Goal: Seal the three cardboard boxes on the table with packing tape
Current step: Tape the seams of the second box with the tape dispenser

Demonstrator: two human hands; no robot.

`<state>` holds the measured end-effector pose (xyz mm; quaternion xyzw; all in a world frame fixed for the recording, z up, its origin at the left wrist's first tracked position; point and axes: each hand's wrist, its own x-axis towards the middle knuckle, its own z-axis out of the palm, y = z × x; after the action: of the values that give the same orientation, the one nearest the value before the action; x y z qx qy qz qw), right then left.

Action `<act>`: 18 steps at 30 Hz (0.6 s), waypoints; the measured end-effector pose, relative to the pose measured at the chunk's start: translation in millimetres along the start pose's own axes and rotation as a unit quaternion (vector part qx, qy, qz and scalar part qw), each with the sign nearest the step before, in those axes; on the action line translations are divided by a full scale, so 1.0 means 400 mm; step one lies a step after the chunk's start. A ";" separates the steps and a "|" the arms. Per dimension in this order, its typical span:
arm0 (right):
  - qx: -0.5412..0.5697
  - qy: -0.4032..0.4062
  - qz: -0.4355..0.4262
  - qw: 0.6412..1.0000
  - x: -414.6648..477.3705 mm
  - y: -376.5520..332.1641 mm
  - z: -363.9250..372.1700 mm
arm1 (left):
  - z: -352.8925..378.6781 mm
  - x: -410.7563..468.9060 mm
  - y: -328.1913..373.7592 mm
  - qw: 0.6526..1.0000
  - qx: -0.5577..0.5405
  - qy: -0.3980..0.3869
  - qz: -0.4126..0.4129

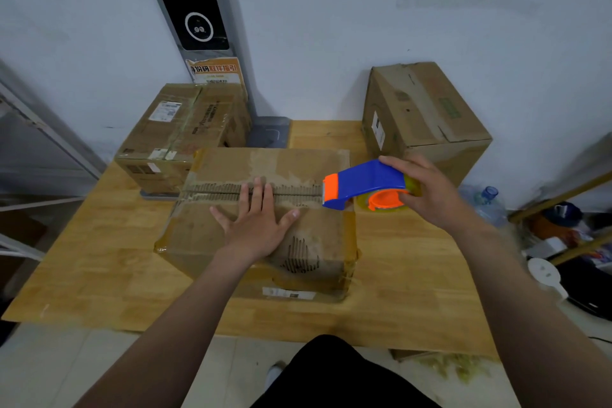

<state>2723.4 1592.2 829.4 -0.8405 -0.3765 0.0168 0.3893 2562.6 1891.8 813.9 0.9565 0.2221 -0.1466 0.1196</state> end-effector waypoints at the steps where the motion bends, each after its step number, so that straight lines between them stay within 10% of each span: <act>1: 0.000 -0.001 0.001 1.000 -0.002 0.001 0.002 | 0.000 0.000 0.003 1.000 0.000 0.000 -0.004; 18: 0.010 0.003 0.009 1.000 -0.005 0.015 0.014 | 0.035 0.003 0.141 0.996 0.034 0.002 0.085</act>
<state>2723.9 1592.1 821.1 -0.8399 -0.3676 0.0212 0.3986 2586.3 1839.1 809.8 0.9757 0.1355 -0.1414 0.0982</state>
